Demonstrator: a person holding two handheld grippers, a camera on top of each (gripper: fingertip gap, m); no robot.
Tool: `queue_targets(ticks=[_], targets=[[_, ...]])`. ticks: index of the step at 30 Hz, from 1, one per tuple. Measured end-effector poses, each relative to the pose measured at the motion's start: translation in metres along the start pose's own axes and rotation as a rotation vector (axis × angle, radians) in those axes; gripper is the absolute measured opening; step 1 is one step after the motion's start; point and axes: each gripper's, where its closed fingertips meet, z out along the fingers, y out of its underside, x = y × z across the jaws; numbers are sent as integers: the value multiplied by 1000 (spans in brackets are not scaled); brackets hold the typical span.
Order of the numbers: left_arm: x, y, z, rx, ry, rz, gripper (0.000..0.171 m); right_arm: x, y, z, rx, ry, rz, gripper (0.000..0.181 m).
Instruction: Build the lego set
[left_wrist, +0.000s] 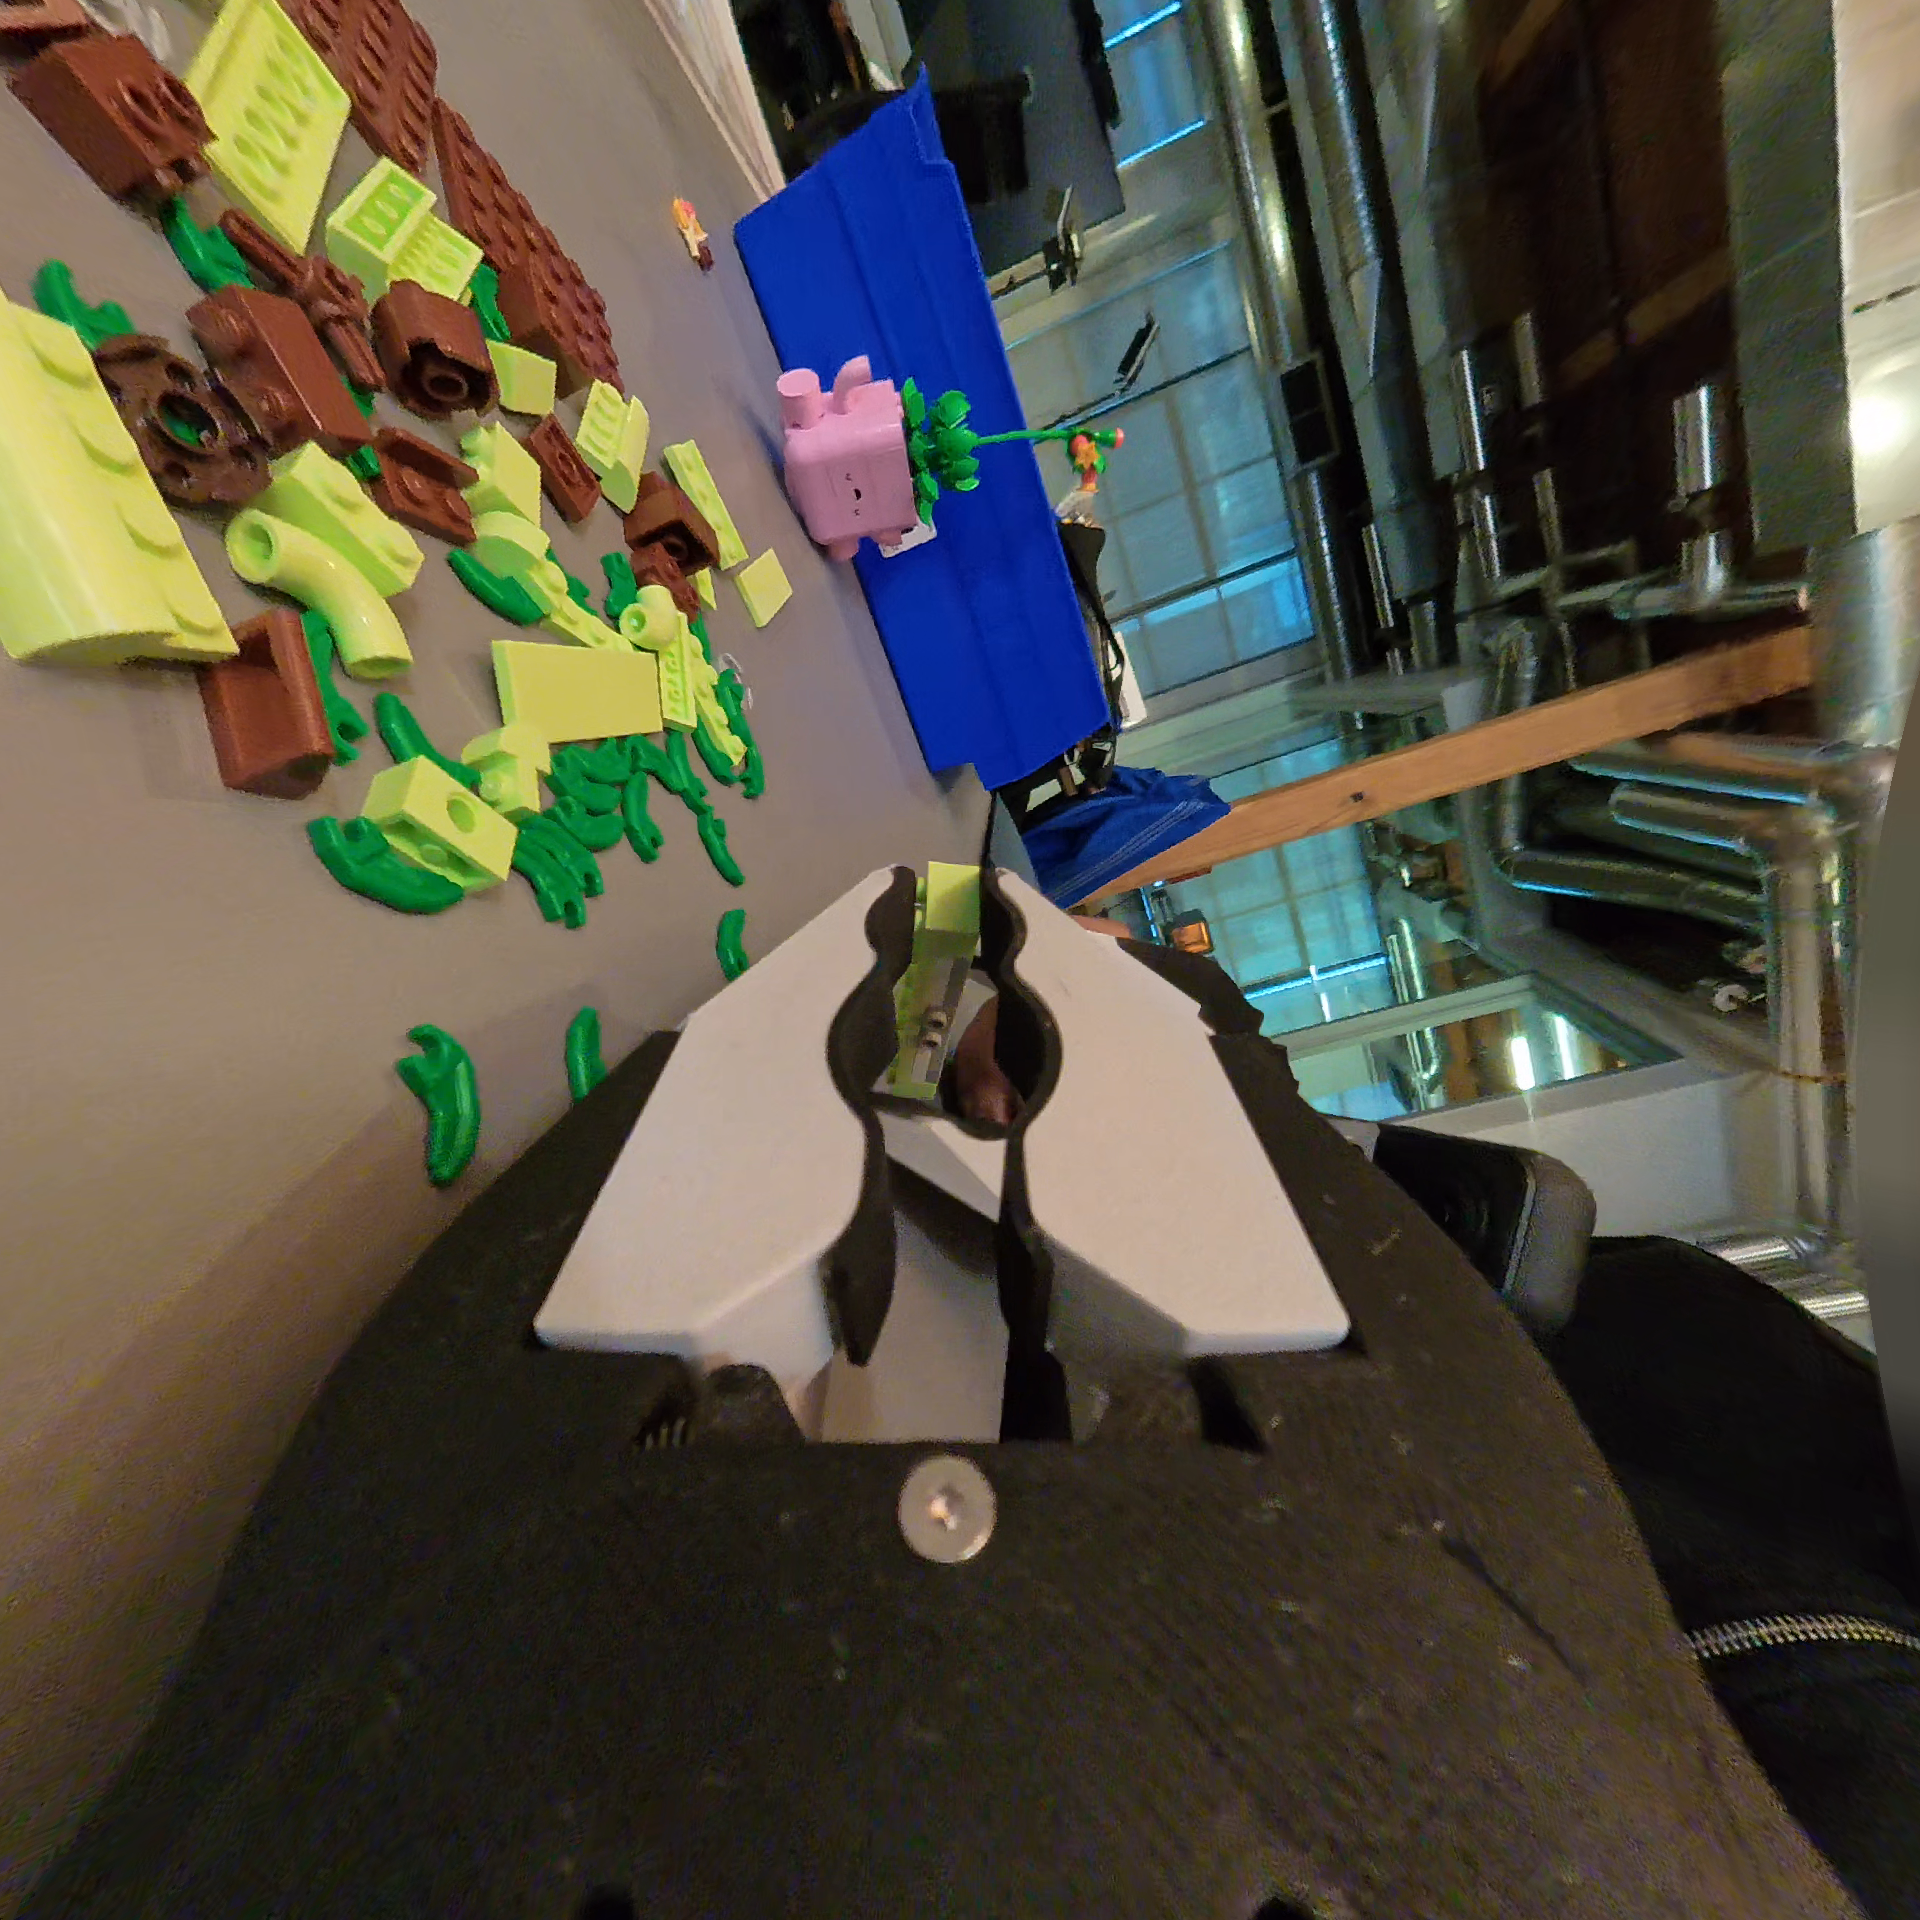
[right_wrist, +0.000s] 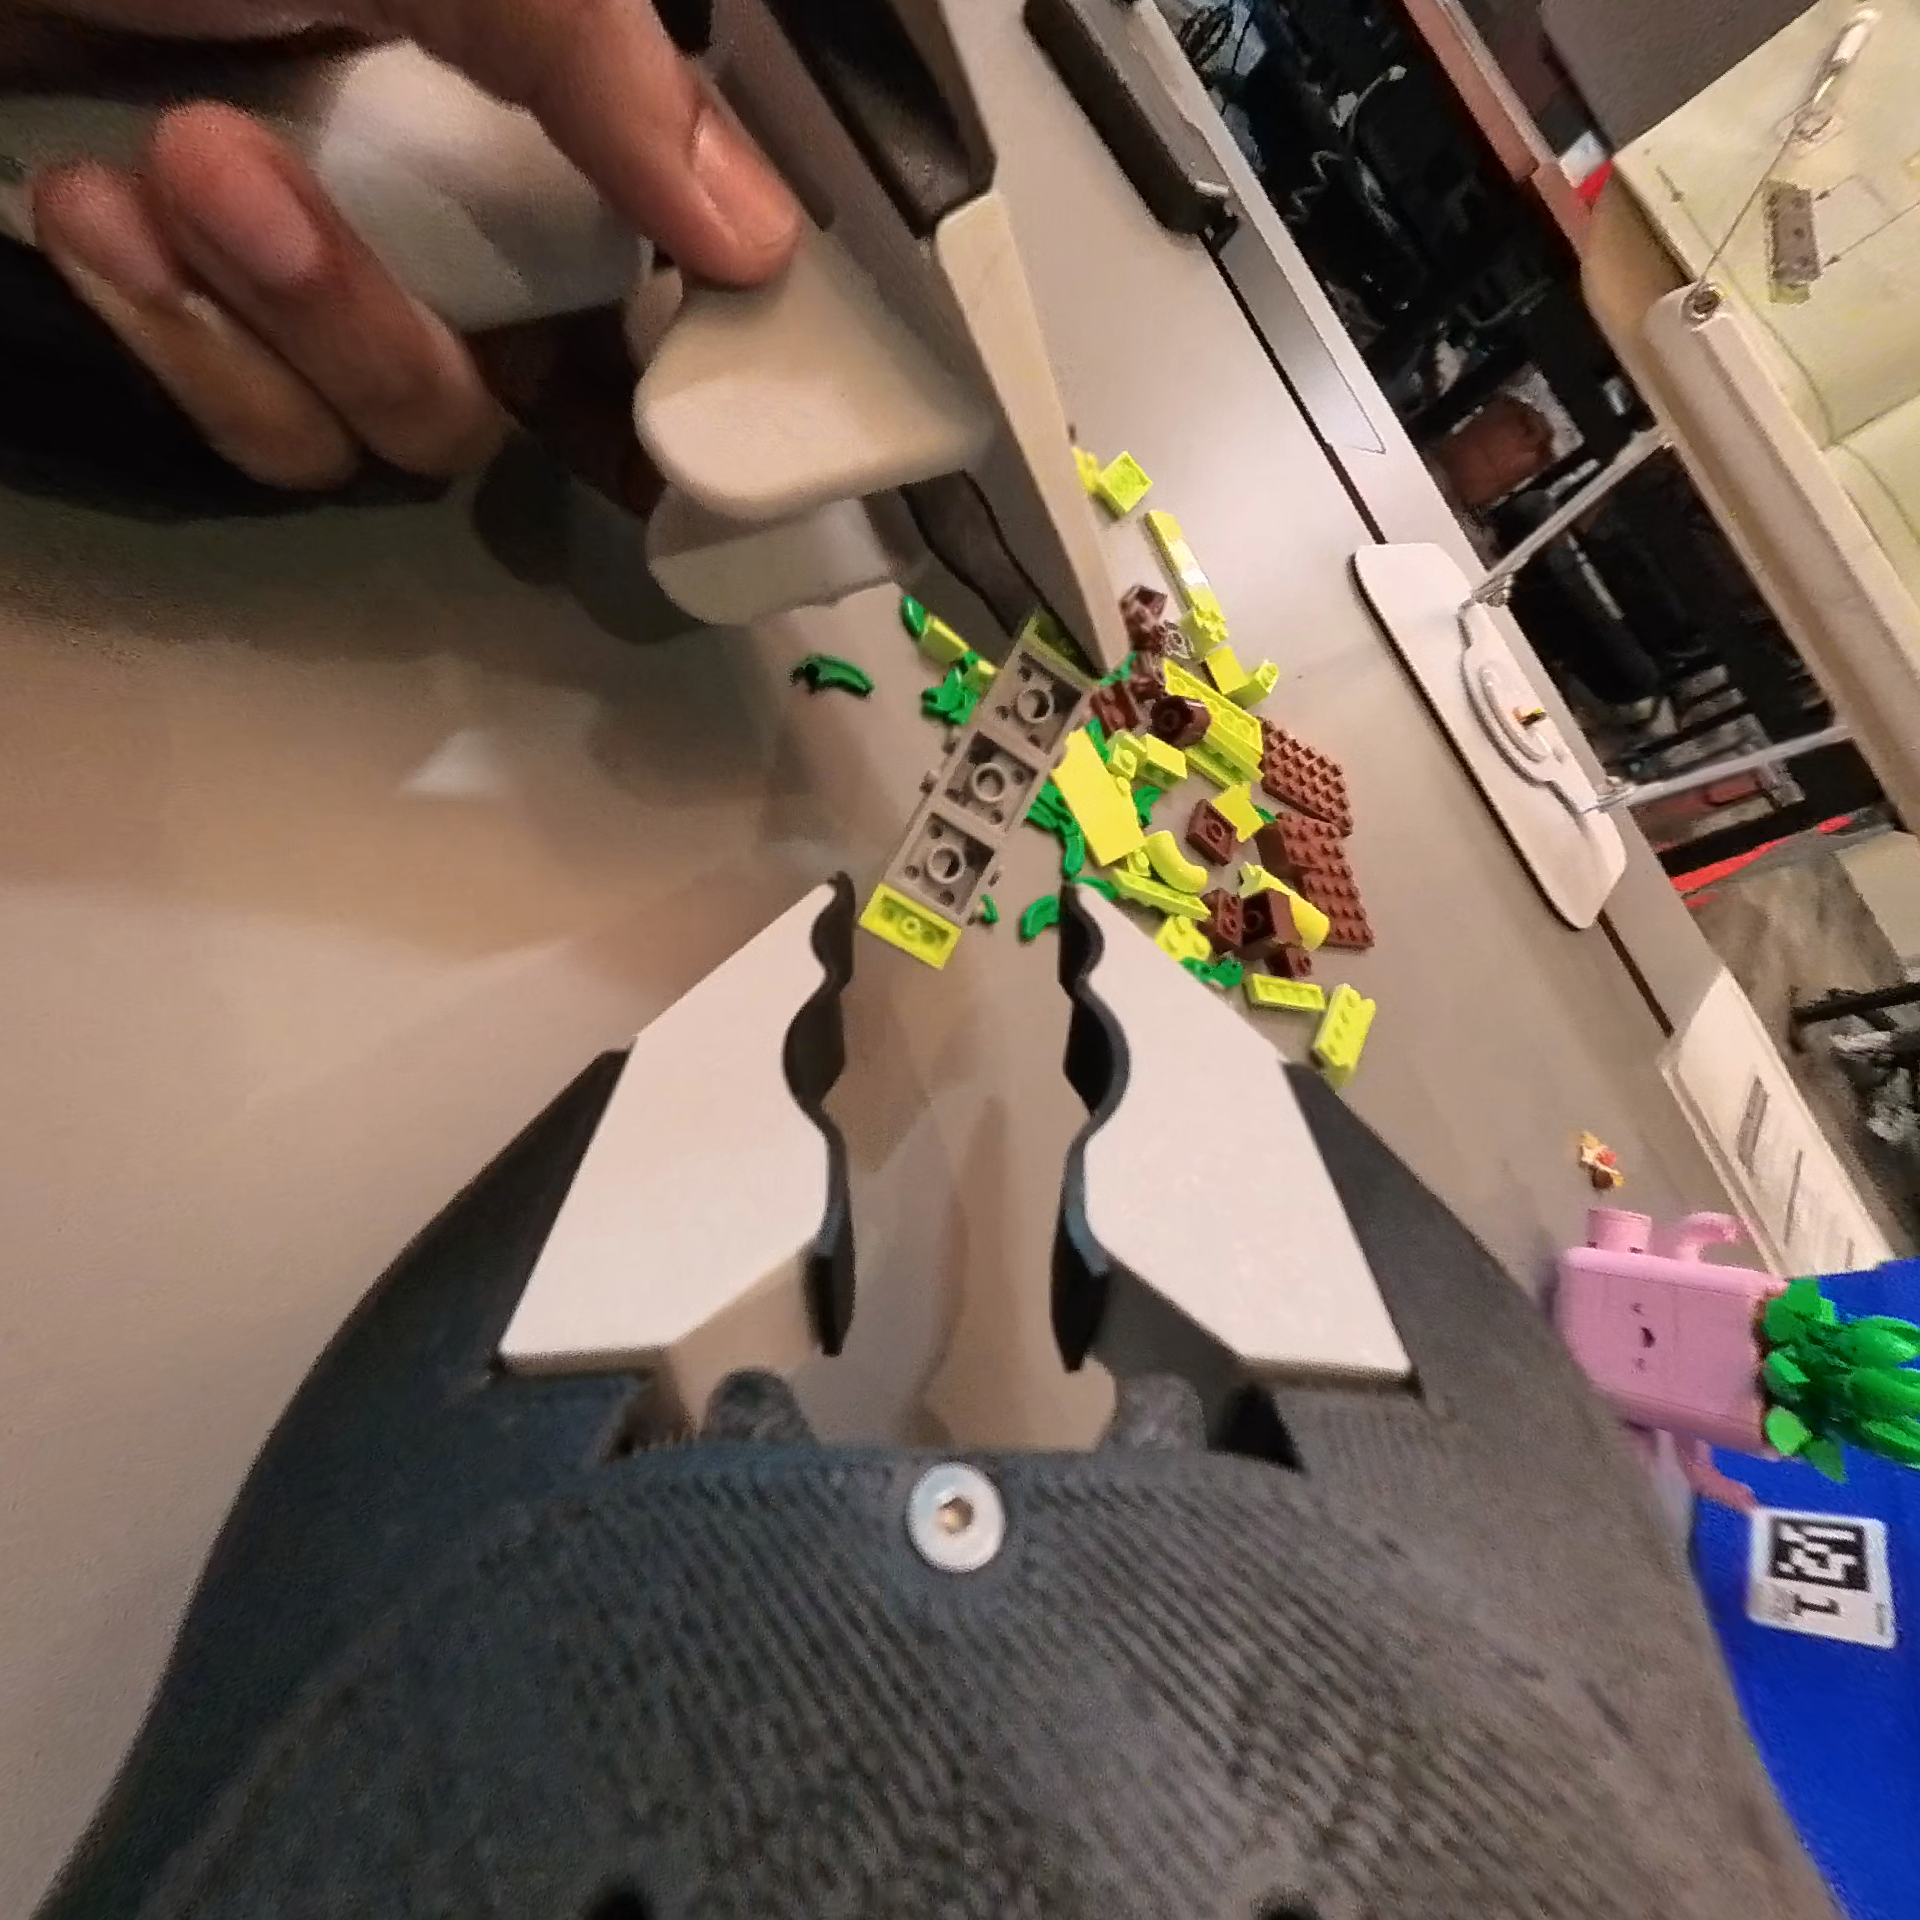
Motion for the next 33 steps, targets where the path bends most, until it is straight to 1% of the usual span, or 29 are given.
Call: queue_targets(ticks=[3,7,8,10,12,14,15,18,20,21,22,23,25,27,29,31,33], targets=[[2,-1,0,8,13,-8,11,4,-9,-8,78,-9,40,23],[6,-1,-1,1,32,12,12,10,-17,-16,152,-10,82,19],[7,0,-1,-8,31,31,17,11,-18,-17,165,-19,102,18],[12,0,0,-16,49,84,34,16,-19,-21,192,-41,164,17],[16,-1,0,-15,47,160,46,26,-14,-25,200,-75,273,16],[20,-5,-1,-6,19,281,59,34,-7,-25,197,-173,447,16],[23,-4,-1,-15,-1,367,63,35,-5,-26,197,-257,558,16],[21,7,5,-108,-112,672,68,32,-6,-35,247,-584,935,16],[19,18,8,-171,-166,856,68,35,-9,-42,312,-762,1172,16],[20,24,10,-197,-167,931,68,37,-8,-44,327,-821,1255,16],[23,31,12,-222,-157,999,68,38,-8,-46,334,-856,1295,15],[25,35,14,-234,-159,1058,65,37,-8,-47,328,-869,1300,15],[26,39,16,-235,-184,1159,52,29,-6,-48,282,-894,1277,16],[23,42,18,-251,-210,1225,42,24,-9,-50,277,-938,1278,16],[20,47,19,-283,-214,1254,33,25,-11,-53,297,-969,1309,16],[21,48,20,-283,-207,1272,32,28,-12,-55,315,-997,1336,16],[23,47,19,-271,-205,1273,17,29,-12,-58,332,-1029,1359,16]])
